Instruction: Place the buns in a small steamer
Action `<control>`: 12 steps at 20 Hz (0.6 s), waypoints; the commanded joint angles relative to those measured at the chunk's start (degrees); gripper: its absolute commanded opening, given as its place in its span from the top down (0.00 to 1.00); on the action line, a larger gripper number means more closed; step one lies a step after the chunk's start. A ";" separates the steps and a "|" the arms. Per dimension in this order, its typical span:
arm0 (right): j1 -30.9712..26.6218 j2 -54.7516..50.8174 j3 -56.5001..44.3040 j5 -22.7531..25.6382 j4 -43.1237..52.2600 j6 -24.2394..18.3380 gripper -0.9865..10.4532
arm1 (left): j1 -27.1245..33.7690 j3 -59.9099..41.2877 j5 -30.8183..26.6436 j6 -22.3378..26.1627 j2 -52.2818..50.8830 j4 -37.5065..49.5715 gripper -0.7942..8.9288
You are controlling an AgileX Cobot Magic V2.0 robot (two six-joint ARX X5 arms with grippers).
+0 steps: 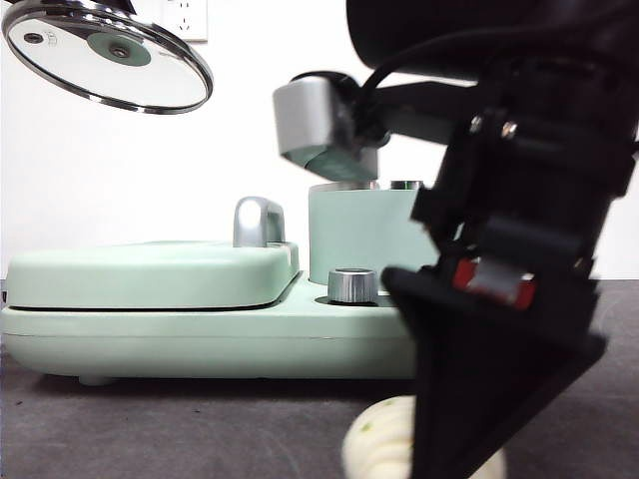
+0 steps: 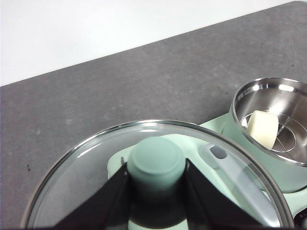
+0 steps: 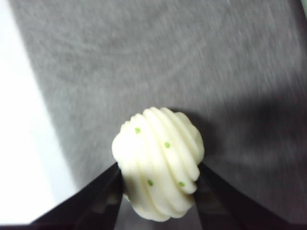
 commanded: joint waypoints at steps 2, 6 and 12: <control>0.33 -4.20 5.55 0.33 -9.84 7.28 0.74 | -0.11 1.29 0.04 0.59 -0.24 1.53 0.91; -1.53 -8.76 16.44 0.42 -26.16 13.92 0.74 | -0.11 1.29 0.04 0.59 -0.24 1.53 0.91; -7.19 -8.28 32.65 3.02 -38.73 14.34 0.74 | -0.15 1.29 0.04 0.55 -0.24 1.49 0.91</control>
